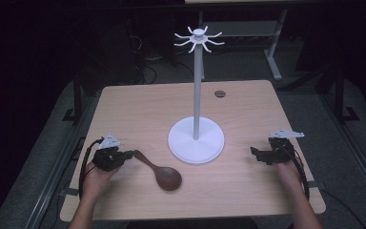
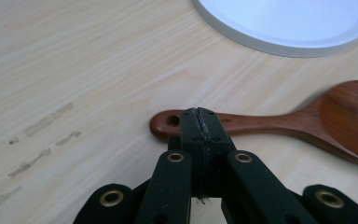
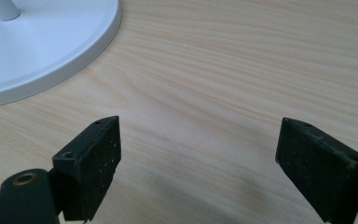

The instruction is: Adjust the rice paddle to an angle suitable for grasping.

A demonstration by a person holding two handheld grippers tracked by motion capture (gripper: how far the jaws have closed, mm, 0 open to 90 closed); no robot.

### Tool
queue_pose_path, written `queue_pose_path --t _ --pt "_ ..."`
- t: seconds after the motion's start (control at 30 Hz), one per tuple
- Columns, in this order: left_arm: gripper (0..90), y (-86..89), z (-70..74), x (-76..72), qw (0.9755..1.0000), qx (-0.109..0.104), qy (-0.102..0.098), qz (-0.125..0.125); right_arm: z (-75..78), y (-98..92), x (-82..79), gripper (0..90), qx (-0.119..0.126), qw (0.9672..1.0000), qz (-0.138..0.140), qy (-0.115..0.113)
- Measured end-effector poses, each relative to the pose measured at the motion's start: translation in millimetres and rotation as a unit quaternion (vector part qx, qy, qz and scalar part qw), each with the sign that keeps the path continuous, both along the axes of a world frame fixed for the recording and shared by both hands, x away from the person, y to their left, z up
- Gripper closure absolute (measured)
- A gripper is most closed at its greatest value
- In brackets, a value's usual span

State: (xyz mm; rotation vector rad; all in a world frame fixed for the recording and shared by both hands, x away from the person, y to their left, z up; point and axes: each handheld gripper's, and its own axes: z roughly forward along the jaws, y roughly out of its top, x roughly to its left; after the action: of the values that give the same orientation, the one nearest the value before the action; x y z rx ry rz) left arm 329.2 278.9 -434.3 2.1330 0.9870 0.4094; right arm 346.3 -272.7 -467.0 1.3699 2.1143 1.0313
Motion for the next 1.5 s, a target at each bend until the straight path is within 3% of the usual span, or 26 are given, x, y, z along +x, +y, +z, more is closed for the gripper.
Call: queue_pose_path --t 0.1,0.27,0.47,0.73,0.9,1.23,1.43,1.5 --pt "90.0 -4.5 1.9 6.2 0.9998 0.022 -0.003 0.003 -0.2 1.7 0.1 13.5 0.001 1.0 0.002 -0.002" --pt "90.0 -9.0 -1.2 13.5 0.9992 0.038 -0.007 0.013 -0.3 3.4 -0.5 13.5 0.0 1.0 0.003 -0.003" --pt "90.0 -14.0 -10.8 20.1 0.9987 0.047 0.01 0.014 -1.6 3.4 0.3 13.5 -0.006 1.0 0.001 0.0" --pt "90.0 -13.3 -11.2 14.5 0.9988 0.044 0.016 0.016 -0.2 2.1 -0.8 13.5 -0.005 1.0 -0.003 -0.002" --pt "90.0 -13.2 -14.8 12.2 0.9985 0.043 0.032 0.013 -0.5 1.4 -0.2 13.5 -0.006 1.0 -0.003 -0.003" --pt "90.0 -24.2 -16.6 18.7 0.9983 0.052 0.026 0.003 -0.5 2.5 -0.4 13.5 -0.007 1.0 -0.001 -0.004" --pt "90.0 -29.7 -19.3 26.7 0.9991 0.026 0.033 0.002 -0.3 2.2 -0.6 13.5 -0.007 1.0 -0.002 -0.005" --pt "90.0 -30.6 -19.3 28.7 0.9991 0.028 0.03 0.0 -0.3 2.2 -0.7 13.5 -0.007 1.0 -0.002 -0.004"
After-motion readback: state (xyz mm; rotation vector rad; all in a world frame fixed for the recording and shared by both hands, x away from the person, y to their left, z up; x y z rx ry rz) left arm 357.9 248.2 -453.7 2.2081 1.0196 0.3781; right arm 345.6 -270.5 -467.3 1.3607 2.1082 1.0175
